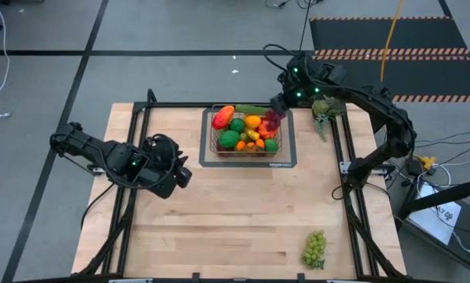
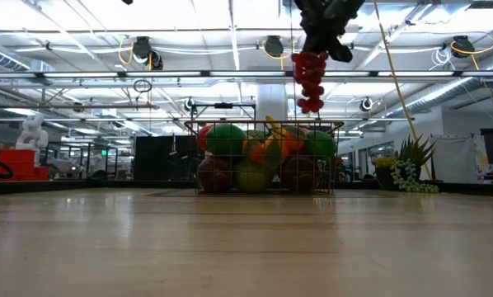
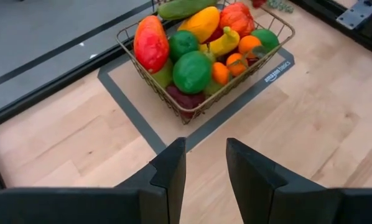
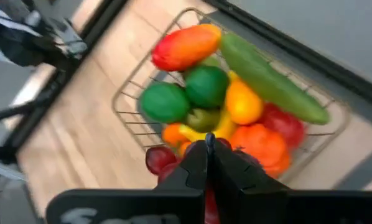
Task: Build produce basket
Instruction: Put the red grapes into the brown wire basket
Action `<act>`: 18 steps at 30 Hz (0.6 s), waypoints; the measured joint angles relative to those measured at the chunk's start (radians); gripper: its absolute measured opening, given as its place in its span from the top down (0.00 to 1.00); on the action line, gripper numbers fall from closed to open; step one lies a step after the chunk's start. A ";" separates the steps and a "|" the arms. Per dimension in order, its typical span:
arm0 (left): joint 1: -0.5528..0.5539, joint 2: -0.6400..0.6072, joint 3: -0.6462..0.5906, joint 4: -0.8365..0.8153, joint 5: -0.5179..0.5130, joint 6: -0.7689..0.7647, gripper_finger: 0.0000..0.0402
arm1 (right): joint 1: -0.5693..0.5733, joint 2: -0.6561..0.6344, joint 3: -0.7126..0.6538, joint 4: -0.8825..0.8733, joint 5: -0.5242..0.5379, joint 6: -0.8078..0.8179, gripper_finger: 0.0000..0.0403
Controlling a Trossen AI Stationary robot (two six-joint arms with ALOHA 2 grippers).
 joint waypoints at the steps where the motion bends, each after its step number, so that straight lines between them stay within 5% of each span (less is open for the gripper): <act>1: 0.000 0.000 0.000 -0.004 0.000 0.002 0.71 | -0.001 0.001 0.000 -0.006 0.011 -0.024 1.00; 18: -0.001 0.000 0.000 0.010 0.011 0.029 0.71 | -0.007 0.015 0.000 -0.021 0.275 -0.290 1.00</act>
